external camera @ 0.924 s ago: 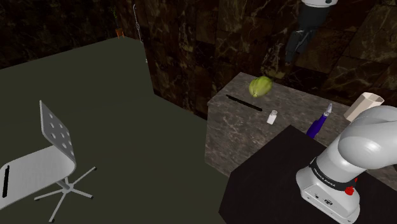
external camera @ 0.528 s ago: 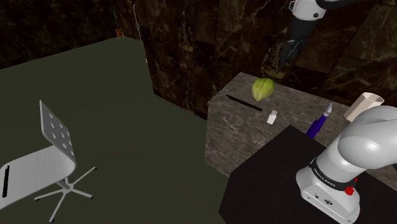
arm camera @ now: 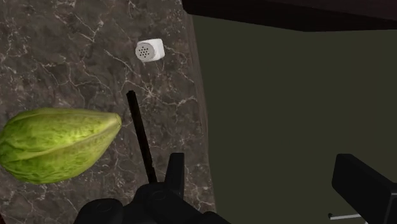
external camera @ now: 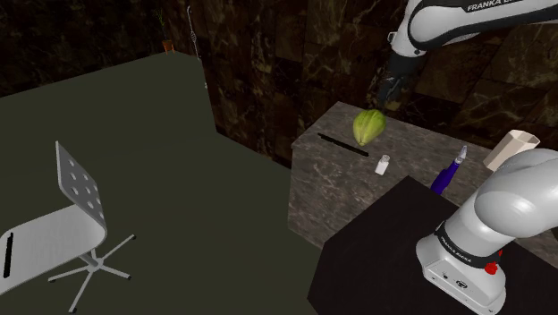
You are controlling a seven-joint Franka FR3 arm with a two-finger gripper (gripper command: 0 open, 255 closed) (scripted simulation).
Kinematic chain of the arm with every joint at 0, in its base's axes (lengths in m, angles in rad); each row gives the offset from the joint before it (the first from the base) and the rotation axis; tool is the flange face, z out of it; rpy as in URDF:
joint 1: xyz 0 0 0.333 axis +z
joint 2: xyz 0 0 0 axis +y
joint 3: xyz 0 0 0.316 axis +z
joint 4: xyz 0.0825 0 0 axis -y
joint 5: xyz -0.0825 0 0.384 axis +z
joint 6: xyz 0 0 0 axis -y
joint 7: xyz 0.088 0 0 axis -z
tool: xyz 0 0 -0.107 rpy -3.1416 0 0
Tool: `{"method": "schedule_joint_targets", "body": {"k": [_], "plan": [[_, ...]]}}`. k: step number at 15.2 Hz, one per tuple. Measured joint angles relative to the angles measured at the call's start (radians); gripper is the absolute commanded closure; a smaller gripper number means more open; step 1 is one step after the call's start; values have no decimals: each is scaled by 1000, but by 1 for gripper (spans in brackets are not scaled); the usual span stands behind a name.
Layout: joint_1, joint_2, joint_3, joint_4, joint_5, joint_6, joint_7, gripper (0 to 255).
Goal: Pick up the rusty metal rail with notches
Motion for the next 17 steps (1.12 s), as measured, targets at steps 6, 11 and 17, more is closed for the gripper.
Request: {"method": "schedule_joint_targets", "body": {"k": [6,11,17], "plan": [[14,187,-83,12,31,187,-104,0],[36,392,-147,65,117,337,-226,0],[31,656,-173,182,306,462,-426,0]]}}
